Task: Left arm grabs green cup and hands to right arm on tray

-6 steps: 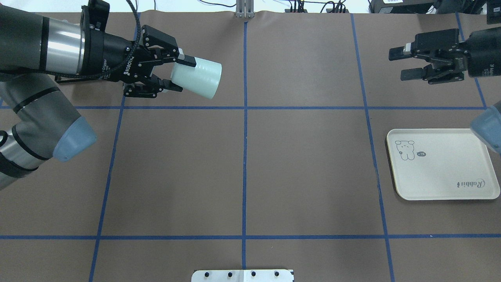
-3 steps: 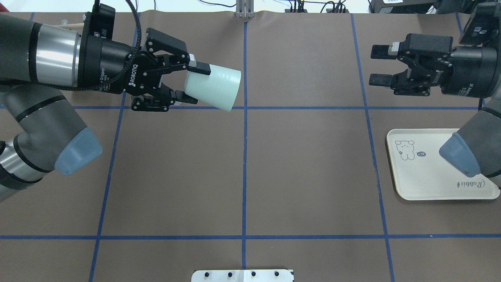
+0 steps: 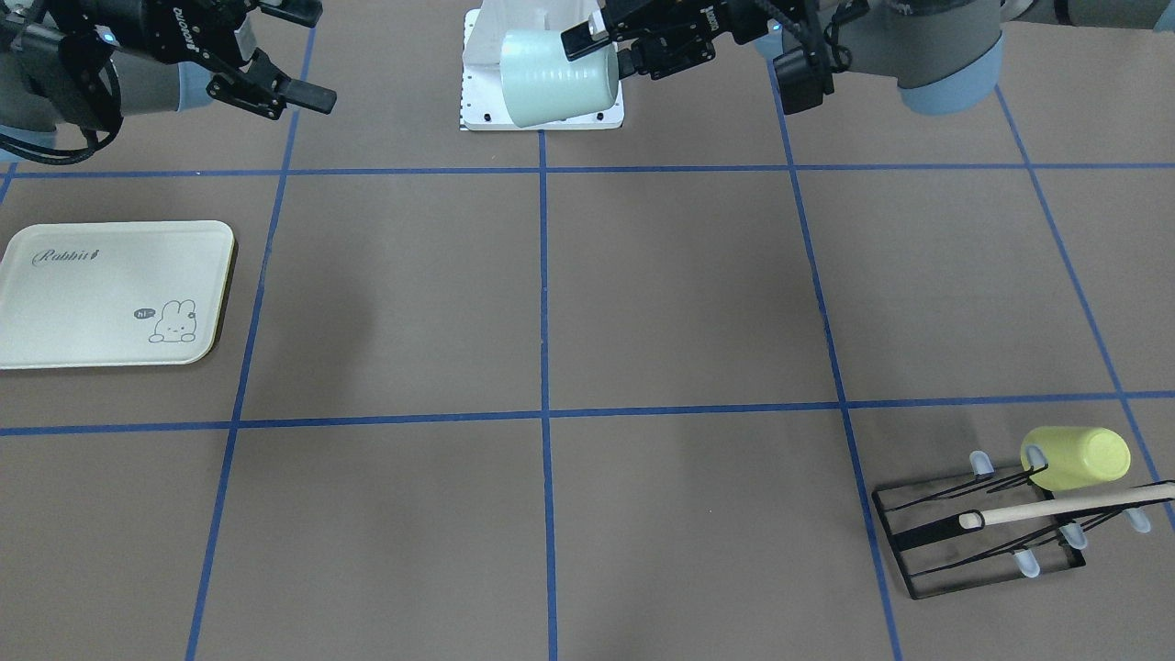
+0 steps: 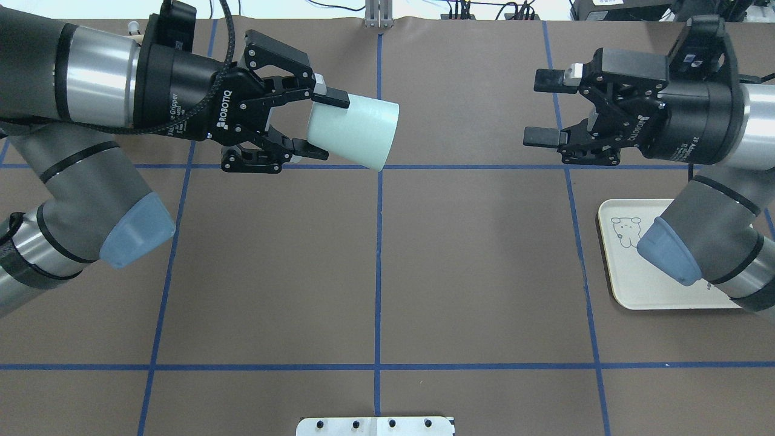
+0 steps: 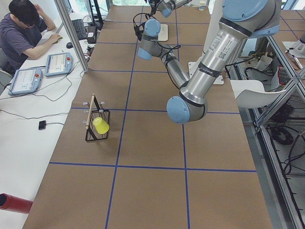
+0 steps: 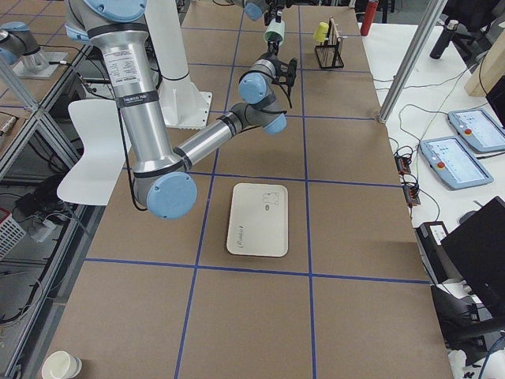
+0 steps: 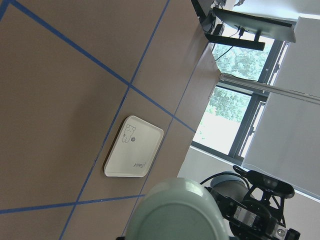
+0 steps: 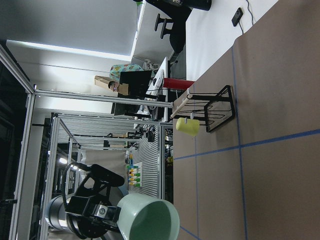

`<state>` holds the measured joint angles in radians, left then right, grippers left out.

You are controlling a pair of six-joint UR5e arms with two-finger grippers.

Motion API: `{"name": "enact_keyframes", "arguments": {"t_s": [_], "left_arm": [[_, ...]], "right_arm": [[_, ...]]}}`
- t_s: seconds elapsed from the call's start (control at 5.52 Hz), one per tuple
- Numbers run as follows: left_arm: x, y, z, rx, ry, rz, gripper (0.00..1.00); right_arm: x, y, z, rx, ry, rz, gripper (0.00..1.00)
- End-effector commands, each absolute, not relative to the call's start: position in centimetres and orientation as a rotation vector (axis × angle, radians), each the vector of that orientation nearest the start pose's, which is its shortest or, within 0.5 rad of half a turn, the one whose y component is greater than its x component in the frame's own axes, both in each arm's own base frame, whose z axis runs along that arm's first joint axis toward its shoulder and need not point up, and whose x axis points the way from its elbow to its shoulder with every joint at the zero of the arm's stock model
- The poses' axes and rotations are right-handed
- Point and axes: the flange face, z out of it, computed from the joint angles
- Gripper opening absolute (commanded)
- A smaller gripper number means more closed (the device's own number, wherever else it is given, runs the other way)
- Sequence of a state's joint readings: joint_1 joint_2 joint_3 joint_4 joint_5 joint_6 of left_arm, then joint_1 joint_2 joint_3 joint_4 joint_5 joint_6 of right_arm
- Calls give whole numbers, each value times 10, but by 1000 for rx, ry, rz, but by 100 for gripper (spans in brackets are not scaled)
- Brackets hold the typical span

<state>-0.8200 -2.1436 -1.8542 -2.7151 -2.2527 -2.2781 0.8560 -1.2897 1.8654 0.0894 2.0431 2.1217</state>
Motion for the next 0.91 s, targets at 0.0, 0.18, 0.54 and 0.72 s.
{"name": "enact_keyframes", "arguments": {"t_s": [0.0, 0.18, 0.54, 0.72], "left_arm": [[299, -424, 99, -337, 1890, -357, 7], [300, -423, 98, -340, 1890, -353, 7], [307, -415, 94, -357, 1894, -330, 7], [308, -410, 88, -361, 1905, -311, 7]], "right_arm": [[-251, -382, 217, 44, -2275, 266, 99], [-258, -378, 206, 44, -2314, 265, 99], [-274, -375, 191, 42, -2375, 315, 99], [-277, -375, 189, 39, -2379, 314, 99]]}}
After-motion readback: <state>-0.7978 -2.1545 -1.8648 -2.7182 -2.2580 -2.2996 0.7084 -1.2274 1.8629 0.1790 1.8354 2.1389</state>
